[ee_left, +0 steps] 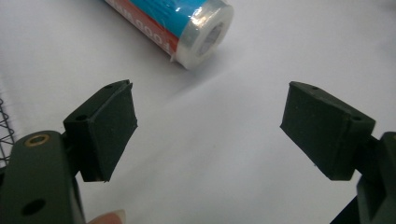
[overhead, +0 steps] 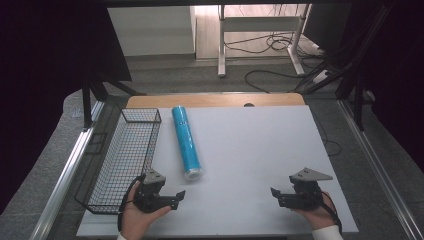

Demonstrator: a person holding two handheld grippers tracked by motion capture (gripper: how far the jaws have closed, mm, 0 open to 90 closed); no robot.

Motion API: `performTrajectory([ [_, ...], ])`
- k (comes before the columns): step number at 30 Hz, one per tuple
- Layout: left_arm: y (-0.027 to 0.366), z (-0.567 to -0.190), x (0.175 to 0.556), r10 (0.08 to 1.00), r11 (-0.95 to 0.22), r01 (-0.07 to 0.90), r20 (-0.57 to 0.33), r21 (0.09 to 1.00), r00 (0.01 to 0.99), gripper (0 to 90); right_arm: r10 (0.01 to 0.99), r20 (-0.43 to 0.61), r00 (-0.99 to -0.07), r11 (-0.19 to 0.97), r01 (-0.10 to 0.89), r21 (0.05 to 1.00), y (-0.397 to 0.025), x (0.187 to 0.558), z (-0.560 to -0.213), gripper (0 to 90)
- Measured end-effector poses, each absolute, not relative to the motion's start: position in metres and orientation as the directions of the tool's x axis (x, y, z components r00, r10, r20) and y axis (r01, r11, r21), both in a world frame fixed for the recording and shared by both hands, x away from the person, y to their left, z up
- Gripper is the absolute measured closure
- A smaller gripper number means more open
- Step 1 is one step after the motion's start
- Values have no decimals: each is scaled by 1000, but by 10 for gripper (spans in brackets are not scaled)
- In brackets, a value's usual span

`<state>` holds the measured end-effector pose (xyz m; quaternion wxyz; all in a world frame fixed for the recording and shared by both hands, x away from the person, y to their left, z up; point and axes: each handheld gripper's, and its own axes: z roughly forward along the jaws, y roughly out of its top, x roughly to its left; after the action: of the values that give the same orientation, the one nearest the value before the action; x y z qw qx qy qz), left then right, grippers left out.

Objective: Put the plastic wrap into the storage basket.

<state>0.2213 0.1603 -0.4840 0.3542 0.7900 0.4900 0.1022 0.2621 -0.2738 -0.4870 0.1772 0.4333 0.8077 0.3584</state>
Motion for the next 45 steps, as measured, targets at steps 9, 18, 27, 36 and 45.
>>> performTrajectory([
  [9, 159, -486, 219, 844, -276, 705, -185, 654, 503, 171, 837, 48, -546, 349, 598, 721, -271, 265, -489, 200],
  [18, 165, -478, 211, 843, -260, 693, -192, 672, 503, 178, 844, 70, -532, 335, 623, 707, -253, 261, -483, 207],
  [27, 162, -481, 213, 843, -268, 699, -190, 663, 504, 176, 838, 90, -538, 332, 634, 699, -231, 268, -481, 208],
  [36, 164, -481, 212, 845, -259, 705, -198, 660, 497, 174, 819, 81, -568, 359, 616, 701, -202, 288, -460, 219],
  [45, 165, -482, 212, 847, -258, 703, -195, 663, 495, 175, 802, 117, -586, 353, 622, 698, -179, 317, -457, 225],
])
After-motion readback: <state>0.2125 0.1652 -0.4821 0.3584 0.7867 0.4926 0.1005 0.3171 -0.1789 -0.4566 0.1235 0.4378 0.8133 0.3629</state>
